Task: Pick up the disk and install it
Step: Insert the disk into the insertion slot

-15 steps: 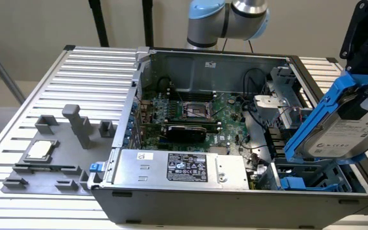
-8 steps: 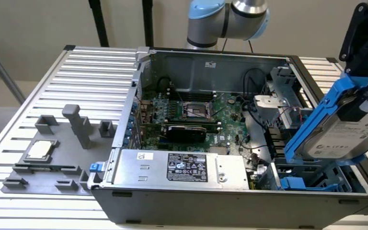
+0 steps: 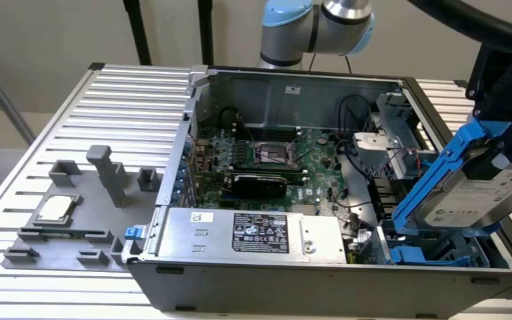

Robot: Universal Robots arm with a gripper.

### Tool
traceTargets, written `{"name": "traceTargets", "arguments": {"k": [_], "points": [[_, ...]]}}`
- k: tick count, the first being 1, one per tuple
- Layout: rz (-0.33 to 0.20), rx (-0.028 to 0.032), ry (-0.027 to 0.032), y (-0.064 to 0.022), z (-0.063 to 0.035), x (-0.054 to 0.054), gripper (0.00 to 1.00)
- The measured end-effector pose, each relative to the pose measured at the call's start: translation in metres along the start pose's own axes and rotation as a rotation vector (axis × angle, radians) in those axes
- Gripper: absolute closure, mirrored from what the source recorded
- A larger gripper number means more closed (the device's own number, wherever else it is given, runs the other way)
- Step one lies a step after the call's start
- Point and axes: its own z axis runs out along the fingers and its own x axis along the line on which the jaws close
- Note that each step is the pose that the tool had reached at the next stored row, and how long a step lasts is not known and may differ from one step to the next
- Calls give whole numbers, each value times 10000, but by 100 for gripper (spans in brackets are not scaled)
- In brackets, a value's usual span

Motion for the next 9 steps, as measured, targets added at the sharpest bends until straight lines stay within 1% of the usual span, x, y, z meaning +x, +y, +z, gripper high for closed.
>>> {"name": "traceTargets", "arguments": {"k": [3,9], "points": [[0,-1,-2,-1,22,1,100],[-1,-2,-4,-13,131,7,100]]}}
